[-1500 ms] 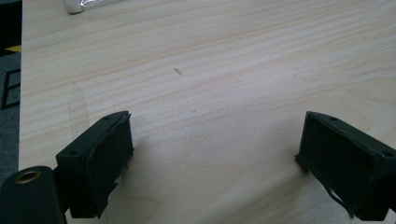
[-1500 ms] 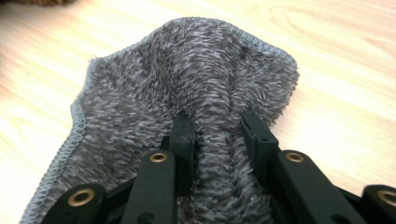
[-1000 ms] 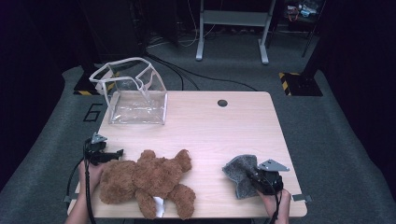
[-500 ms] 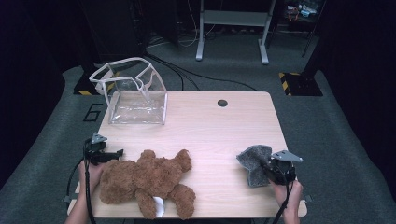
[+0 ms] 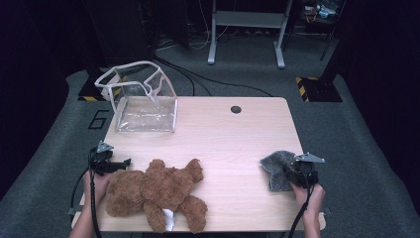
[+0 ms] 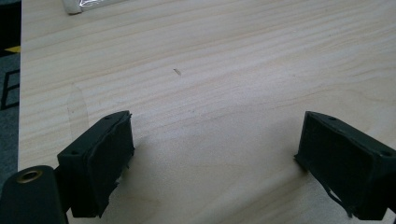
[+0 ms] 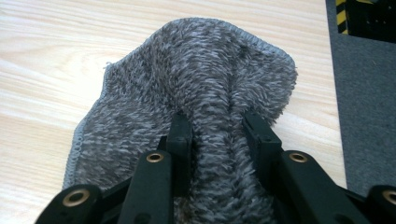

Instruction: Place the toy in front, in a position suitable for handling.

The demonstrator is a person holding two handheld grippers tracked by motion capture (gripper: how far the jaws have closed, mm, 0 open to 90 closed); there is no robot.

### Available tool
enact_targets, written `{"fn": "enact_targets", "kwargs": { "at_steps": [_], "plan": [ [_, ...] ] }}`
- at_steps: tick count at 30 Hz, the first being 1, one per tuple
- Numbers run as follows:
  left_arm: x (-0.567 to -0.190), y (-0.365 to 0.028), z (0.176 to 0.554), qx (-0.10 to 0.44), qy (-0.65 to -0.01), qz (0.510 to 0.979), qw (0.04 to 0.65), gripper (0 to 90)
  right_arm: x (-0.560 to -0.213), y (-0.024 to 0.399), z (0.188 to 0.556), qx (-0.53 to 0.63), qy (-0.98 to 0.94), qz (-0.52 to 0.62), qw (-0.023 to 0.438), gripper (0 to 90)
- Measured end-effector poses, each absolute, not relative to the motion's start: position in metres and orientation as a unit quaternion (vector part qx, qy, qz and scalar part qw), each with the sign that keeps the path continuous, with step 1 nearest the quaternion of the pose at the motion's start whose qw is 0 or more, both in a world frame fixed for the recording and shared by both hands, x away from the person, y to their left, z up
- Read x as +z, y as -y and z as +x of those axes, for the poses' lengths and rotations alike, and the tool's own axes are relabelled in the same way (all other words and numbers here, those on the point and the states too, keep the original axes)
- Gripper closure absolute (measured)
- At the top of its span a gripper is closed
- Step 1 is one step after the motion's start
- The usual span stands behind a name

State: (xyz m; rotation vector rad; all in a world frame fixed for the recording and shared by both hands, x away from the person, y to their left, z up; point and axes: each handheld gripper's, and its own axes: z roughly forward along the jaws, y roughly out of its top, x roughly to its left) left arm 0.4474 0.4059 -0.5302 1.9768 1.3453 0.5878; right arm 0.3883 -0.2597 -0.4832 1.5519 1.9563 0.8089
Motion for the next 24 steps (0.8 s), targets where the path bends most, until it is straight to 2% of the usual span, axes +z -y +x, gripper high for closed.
{"fn": "enact_targets", "kwargs": {
  "at_steps": [10,18,20,23,24],
  "plan": [
    [-0.530,-0.406,0.447,0.226,-0.515,0.757,0.333,10.3,-0.500,0.267,0.397,0.274,-0.715,0.588,0.258,64.6],
    [-0.530,-0.406,0.447,0.226,-0.515,0.757,0.333,10.4,-0.509,0.269,0.399,0.270,-0.708,0.602,0.252,55.6],
    [-0.530,-0.406,0.447,0.226,-0.515,0.757,0.333,10.4,-0.509,0.269,0.399,0.268,-0.704,0.608,0.250,50.1],
    [-0.530,-0.406,0.447,0.226,-0.515,0.757,0.333,10.3,-0.509,0.270,0.400,0.266,-0.705,0.607,0.254,46.9],
    [-0.530,-0.406,0.447,0.226,-0.515,0.757,0.333,10.3,-0.510,0.271,0.400,0.267,-0.703,0.609,0.253,42.6]
  ]
}}
